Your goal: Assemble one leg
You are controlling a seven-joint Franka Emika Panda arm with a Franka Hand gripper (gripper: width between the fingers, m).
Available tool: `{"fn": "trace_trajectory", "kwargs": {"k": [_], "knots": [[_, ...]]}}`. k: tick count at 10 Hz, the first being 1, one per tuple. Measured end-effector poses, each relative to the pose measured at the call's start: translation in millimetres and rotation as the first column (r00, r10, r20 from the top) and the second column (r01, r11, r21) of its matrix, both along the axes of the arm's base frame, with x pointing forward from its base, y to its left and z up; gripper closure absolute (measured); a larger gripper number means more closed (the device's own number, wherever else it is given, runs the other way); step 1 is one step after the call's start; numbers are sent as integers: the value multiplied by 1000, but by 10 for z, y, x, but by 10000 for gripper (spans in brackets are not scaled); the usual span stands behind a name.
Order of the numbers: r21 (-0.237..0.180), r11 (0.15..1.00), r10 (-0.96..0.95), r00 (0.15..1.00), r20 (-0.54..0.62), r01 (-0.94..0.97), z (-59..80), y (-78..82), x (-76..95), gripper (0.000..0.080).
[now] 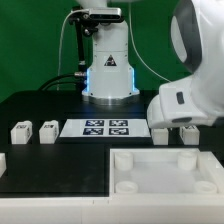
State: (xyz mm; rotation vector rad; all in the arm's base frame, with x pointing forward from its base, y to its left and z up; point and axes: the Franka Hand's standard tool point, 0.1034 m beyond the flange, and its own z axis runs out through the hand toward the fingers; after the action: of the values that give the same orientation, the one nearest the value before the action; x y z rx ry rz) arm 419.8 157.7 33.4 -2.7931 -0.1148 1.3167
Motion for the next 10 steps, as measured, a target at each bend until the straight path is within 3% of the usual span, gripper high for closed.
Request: {"fn": "trace_trajectory", "kwargs": {"k": [3,7,10], "knots": [[0,1000,4,1000,5,-4,-20,27,-38,151],[1,1000,9,999,32,-10,-243,68,-287,151],[1,1000,10,999,31,-10,-261,65,-307,151]]}}
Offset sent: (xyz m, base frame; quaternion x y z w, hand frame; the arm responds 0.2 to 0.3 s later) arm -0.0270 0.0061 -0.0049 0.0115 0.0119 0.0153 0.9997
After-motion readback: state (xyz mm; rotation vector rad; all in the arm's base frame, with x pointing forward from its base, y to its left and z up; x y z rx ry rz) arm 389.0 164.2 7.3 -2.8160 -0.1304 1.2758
